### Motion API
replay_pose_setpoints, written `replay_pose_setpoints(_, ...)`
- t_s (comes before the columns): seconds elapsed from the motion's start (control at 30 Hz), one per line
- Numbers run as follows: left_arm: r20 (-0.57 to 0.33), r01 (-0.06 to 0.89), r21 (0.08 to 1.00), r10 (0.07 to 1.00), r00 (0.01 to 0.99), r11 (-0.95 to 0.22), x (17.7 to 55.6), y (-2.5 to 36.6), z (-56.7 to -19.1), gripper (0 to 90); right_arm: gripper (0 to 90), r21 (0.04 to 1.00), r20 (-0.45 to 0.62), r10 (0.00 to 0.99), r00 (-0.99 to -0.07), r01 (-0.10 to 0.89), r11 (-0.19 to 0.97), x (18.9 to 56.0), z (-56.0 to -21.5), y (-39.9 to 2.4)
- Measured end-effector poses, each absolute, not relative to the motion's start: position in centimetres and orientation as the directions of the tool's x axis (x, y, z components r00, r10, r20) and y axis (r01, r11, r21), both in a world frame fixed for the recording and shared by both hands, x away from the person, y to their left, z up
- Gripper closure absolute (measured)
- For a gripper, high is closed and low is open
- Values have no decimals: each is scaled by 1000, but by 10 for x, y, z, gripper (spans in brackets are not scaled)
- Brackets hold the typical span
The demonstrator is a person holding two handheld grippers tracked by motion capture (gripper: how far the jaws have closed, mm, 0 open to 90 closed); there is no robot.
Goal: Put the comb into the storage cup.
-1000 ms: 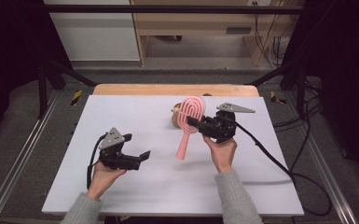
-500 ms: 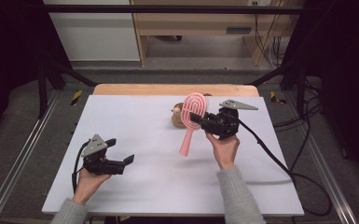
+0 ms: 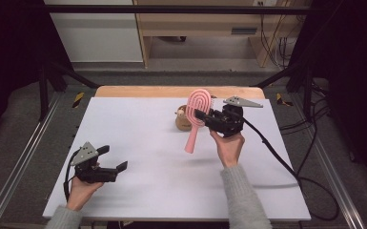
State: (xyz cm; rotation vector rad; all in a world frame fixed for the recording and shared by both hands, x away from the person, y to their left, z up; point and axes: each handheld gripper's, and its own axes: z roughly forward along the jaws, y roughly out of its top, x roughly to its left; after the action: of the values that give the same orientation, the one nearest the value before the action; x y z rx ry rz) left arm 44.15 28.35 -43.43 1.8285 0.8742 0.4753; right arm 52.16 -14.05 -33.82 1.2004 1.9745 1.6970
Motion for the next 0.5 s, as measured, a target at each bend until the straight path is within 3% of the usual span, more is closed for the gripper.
replay_pose_setpoints(0.5,-61,350,910,762,644,-223,440,293,-441,27,634,928,265,764,-589,371,-36,536,-327,-139)
